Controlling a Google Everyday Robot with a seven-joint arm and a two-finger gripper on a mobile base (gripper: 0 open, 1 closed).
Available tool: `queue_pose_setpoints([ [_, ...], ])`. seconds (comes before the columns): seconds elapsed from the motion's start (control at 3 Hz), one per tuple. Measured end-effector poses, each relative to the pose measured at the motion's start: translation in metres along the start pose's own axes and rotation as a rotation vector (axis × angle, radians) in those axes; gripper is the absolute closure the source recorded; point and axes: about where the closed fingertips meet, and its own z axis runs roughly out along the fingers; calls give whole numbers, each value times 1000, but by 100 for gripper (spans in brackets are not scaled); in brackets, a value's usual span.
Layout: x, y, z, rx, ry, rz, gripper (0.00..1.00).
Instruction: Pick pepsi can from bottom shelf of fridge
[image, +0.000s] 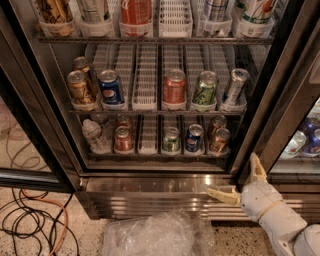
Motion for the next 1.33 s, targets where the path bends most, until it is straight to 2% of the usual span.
queue_pose_setpoints([
  [0.33,0,0,0,0,0,3,0],
  [0.67,0,0,0,0,0,3,18],
  [1.0,4,2,0,11,17,-7,41],
  [1.33,20,0,21,51,22,-53,41],
])
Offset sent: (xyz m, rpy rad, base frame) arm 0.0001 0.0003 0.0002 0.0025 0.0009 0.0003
